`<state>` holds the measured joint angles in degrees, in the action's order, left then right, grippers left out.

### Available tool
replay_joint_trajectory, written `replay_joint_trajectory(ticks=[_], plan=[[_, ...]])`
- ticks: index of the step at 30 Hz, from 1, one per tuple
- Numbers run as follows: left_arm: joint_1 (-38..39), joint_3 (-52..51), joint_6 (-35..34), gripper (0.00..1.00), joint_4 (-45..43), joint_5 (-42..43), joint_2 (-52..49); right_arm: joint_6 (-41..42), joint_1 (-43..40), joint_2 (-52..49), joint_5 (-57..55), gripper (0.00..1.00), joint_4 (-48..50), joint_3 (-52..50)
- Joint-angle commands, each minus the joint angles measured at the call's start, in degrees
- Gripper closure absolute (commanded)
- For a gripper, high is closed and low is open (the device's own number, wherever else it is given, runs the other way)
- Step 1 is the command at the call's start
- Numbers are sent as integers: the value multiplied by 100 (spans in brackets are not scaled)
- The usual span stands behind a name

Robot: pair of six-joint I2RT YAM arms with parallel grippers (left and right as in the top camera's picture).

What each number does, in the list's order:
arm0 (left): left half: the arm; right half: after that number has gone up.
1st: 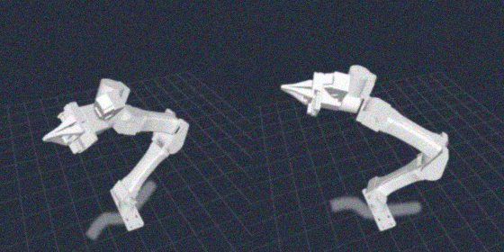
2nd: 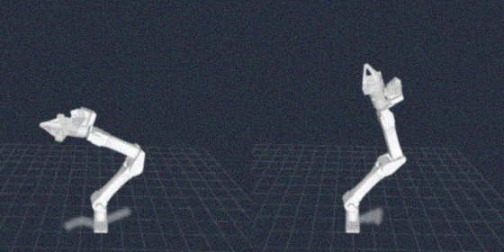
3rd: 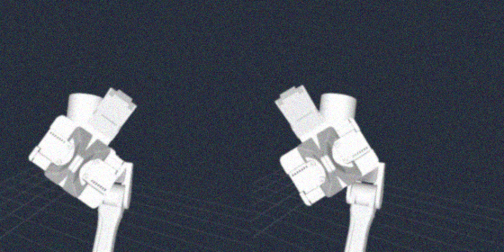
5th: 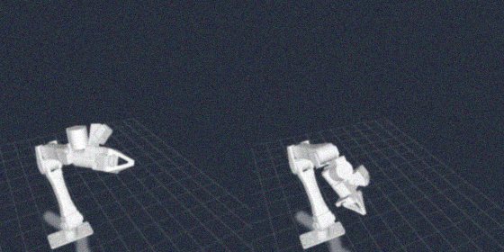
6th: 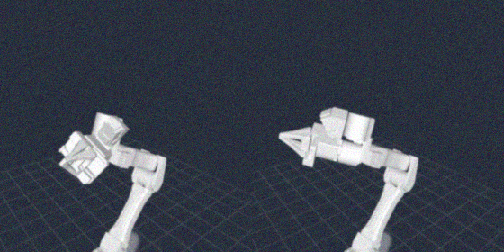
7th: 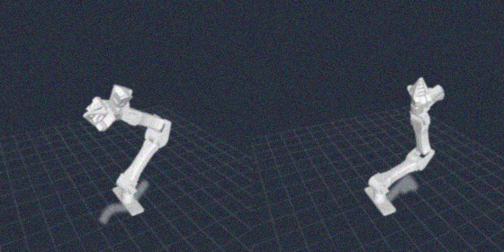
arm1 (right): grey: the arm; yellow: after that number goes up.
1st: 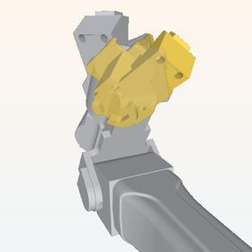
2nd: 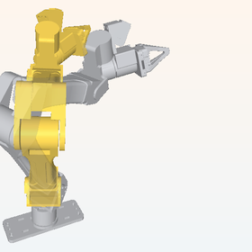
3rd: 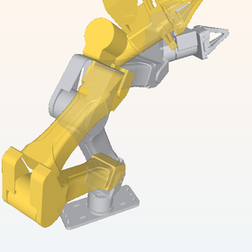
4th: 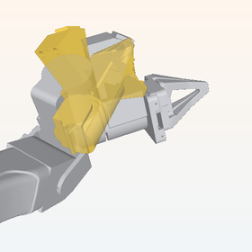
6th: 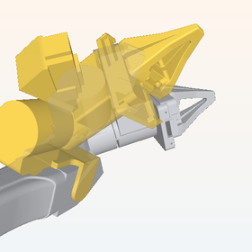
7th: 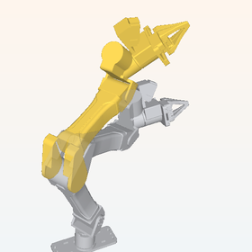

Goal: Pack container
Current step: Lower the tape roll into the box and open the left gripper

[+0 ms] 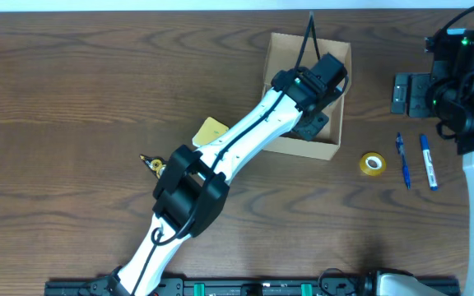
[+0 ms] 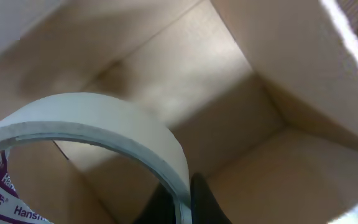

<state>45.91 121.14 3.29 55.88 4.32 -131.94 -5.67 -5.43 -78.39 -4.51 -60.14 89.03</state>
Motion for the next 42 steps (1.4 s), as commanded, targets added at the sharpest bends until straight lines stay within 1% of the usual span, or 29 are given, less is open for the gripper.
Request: replay_joint_trajectory(ticks=[1,12,20,23,29,37,41,42], plan=[[-79,90,103,94,-28,-24,61,-17,26,-28,26,1,13,122],[-337,90,109,95,-66,-22,4,-17,28,-28,28,2,11,122],[-356,83,103,94,-42,48,-149,-17,28,-28,26,3,4,122],[-356,83,103,91,-66,175,-179,-17,26,-28,24,3,-13,122],[-356,83,103,89,-105,170,-179,-17,26,-28,26,3,-7,122],[-356,83,103,82,-140,170,-184,-15,28,-28,28,4,-11,122],[-356,83,103,75,-168,168,-184,-15,28,-28,28,4,-11,122],[-356,83,103,70,-168,166,-184,-17,28,-28,28,4,-11,122]])
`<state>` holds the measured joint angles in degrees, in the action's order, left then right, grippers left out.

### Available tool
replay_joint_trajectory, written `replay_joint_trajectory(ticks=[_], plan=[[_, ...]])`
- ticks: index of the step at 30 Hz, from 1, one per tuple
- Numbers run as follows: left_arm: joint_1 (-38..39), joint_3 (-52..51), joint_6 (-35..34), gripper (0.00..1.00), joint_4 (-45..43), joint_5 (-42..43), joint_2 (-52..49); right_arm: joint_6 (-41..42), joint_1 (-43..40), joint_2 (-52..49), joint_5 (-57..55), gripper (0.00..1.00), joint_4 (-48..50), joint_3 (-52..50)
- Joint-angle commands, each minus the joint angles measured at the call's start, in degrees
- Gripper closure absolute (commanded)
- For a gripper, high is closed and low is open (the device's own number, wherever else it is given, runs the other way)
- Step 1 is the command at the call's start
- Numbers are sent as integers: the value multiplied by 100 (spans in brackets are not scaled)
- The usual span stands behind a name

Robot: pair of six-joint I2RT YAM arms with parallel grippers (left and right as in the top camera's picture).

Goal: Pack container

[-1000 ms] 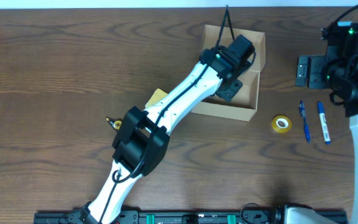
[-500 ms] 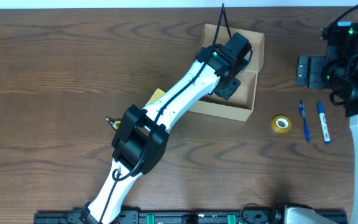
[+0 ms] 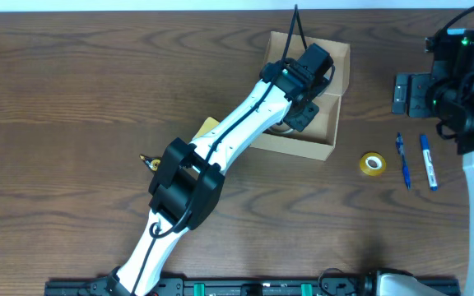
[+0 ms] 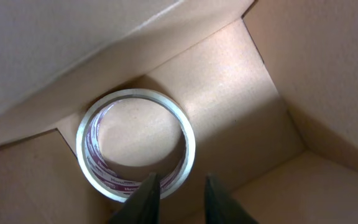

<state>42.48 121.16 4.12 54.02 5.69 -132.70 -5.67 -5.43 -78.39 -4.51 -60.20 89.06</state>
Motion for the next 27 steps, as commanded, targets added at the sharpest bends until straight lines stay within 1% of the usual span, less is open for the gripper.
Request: replay_joint_trajectory(ticks=[1,2,4,7,11,14,18,22,27], plan=[[-13,81,13,66,22,9,-105,-17,26,-28,26,4,-4,120],[-13,83,-20,65,26,-35,-105,-17,26,-28,26,3,-4,120],[-13,96,-229,65,39,-334,-83,-17,26,-28,26,3,-2,120],[-24,286,-271,66,184,-522,-20,-17,26,-28,24,2,7,120],[-144,1150,-455,67,612,-704,133,-17,26,-37,24,2,17,120],[-286,1596,-481,66,986,-780,236,-20,26,-37,24,2,15,120],[-448,1644,-498,68,1246,-870,420,-20,26,-37,20,2,-7,120],[-511,1644,-498,69,1368,-1482,450,-20,26,-37,-22,2,-7,120],[-654,1641,-494,69,1392,-1620,450,-20,26,-37,-101,2,-9,120]])
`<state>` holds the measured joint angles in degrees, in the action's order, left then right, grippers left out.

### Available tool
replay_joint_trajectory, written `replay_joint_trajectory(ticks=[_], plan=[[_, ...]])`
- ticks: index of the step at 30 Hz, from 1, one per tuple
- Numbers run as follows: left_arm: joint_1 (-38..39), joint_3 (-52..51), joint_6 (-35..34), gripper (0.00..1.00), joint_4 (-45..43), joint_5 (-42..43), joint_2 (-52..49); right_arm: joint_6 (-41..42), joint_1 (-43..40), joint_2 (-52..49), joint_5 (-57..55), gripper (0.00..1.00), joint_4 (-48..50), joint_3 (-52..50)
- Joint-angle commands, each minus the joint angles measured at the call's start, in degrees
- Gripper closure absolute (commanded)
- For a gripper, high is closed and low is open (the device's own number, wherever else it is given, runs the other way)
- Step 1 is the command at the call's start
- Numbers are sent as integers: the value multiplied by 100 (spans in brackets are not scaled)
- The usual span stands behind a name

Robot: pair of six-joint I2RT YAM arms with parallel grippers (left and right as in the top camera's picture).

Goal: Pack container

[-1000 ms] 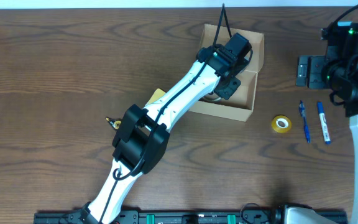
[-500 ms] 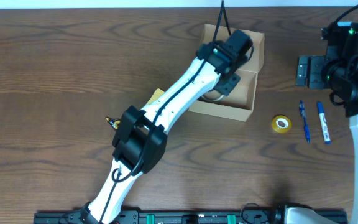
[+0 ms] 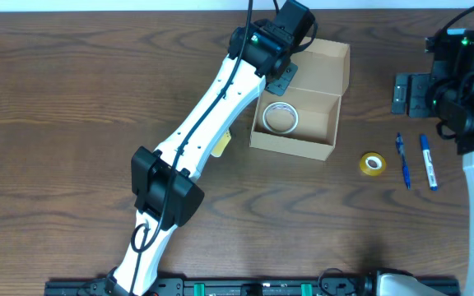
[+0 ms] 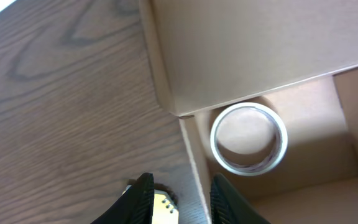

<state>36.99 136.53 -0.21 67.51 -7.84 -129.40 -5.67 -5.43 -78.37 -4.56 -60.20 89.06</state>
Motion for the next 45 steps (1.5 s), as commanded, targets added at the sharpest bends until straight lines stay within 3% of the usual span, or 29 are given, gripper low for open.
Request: replay_joint_trajectory(ticks=[1,7,13,21,36,40,43,44,45], plan=[[-151,103,-59,69,50,-352,120,-20,26,-39,-177,2,-9,120],[-833,35,-63,70,155,-463,118,-20,26,-39,-234,1,-7,120],[-1392,-837,-20,76,221,634,116,-20,26,-39,-234,1,-7,120],[-1307,-2024,103,76,87,750,116,-20,26,-39,-234,1,-57,120],[-990,-2142,-669,72,358,745,240,-20,26,-39,-234,1,-87,120],[-743,-2140,-667,73,96,728,514,-20,26,-42,-234,1,-59,120],[-608,-2140,-645,72,-588,492,855,-20,26,-39,-232,1,-50,120],[-584,-2140,-645,71,-868,293,964,-20,26,-42,-232,1,-52,120],[-573,-2140,-645,62,-1353,-48,1130,-20,26,-42,-232,1,-50,120]])
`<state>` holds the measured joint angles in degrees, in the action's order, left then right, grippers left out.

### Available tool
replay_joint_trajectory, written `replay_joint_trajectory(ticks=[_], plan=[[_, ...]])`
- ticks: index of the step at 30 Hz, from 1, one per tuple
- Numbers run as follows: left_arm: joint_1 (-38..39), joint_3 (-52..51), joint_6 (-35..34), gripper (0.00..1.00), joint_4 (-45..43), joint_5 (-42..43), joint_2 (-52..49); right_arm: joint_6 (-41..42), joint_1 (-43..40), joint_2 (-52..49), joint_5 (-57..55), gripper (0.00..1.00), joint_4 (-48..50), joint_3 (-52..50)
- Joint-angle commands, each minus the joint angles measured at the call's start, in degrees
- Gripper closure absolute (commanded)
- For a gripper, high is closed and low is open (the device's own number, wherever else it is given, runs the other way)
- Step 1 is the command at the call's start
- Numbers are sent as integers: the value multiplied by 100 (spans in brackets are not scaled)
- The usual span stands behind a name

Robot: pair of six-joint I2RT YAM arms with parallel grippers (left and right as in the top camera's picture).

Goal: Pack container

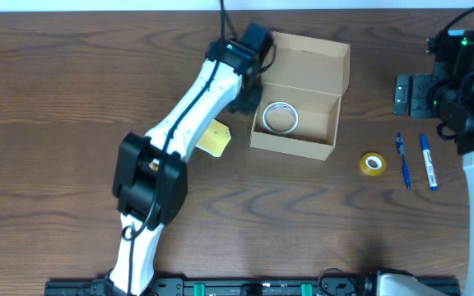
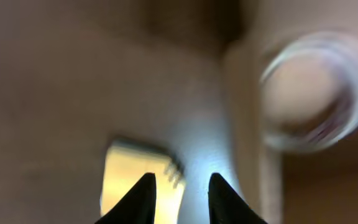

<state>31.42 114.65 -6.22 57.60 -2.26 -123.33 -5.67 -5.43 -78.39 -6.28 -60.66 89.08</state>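
An open cardboard box point(image 1: 301, 66) stands at the back centre of the table, with a white tape roll point(image 1: 280, 117) lying flat in its left half. My left gripper point(image 1: 239, 105) hovers just outside the box's left wall, open and empty. In the blurred left wrist view its fingers point(image 2: 143, 194) frame a yellow pad point(image 2: 128, 175), with the tape roll point(image 2: 309, 93) to the upper right. That yellow pad point(image 1: 214, 137) lies left of the box. My right gripper point(image 1: 407, 92) rests far right; its jaws are not readable.
A small yellow tape roll point(image 1: 373, 163) and two blue pens point(image 1: 403, 160) point(image 1: 428, 162) lie right of the box. The left arm stretches diagonally from the front edge to the box's left side.
My left gripper has moved from over the box's back left corner down to the table beside its left wall, above the yellow pad. The white roll stays in the box.
First my left gripper was inside the box, shut on the white tape roll. Then it stood open above the roll lying on the box floor. After that it was over the box's back left corner, and now it is beside the left wall.
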Motion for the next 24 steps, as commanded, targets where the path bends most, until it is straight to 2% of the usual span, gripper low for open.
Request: replay_joint_trajectory(ticks=[1,4,6,9,10,11,13,15,21,24], plan=[[-15,48,-42,51,-754,-863,647,-20,26,-39,-61,1,-7,118],[-28,48,160,23,-1816,-1641,946,-20,26,-39,-87,1,-48,118],[-66,48,501,14,-2166,-1875,1078,-22,26,-37,-111,1,-46,118],[-170,48,844,14,-1716,-1926,1340,-63,24,-39,-173,1,-42,116],[-184,46,837,16,-1515,-1930,1432,-61,20,-39,-216,1,-31,116],[-184,46,822,22,-1353,-1930,1528,-63,17,-42,-269,1,-11,114],[-170,44,498,28,-1049,-1932,1790,-63,15,-42,-273,1,35,111],[-131,-35,284,29,-857,-1934,2035,-61,15,-48,-273,1,46,111],[-122,-1248,57,28,-1119,-1932,2771,-61,15,-52,-271,1,35,111],[-122,-2000,44,23,-1497,-1947,3104,-61,15,-52,-271,1,2,111]])
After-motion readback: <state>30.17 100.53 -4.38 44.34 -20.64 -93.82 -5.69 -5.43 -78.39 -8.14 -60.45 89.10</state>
